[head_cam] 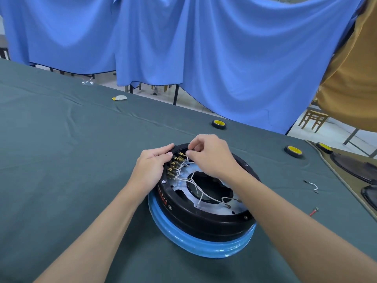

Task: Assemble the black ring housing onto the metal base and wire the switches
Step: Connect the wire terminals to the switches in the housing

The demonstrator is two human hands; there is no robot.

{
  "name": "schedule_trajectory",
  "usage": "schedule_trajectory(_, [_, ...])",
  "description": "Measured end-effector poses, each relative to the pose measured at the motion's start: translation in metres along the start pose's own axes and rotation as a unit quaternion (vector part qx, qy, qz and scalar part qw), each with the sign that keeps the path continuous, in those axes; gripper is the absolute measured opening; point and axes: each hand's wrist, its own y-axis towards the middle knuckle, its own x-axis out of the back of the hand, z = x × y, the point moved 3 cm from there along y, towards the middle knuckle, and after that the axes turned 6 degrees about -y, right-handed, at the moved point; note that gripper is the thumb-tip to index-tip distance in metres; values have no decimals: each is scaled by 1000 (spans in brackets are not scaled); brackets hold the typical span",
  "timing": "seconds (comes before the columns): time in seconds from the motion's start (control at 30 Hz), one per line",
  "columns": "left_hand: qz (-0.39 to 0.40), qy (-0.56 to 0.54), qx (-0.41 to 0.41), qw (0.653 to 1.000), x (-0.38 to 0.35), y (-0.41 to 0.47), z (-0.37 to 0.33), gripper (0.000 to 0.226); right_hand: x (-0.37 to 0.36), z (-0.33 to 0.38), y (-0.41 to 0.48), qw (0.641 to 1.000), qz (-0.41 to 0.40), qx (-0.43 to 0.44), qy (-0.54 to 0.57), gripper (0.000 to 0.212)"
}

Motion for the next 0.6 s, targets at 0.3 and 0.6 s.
schedule_trajectory(0.3, [-1,-16,0,1000,-1,-2,-1,30,-1,1,-12,989,-6,132,-61,14])
schedule_trajectory(0.6, [-4,-18,-3,1000,0,1,1,29,-12,7,-8,987,-10,129,-97,15])
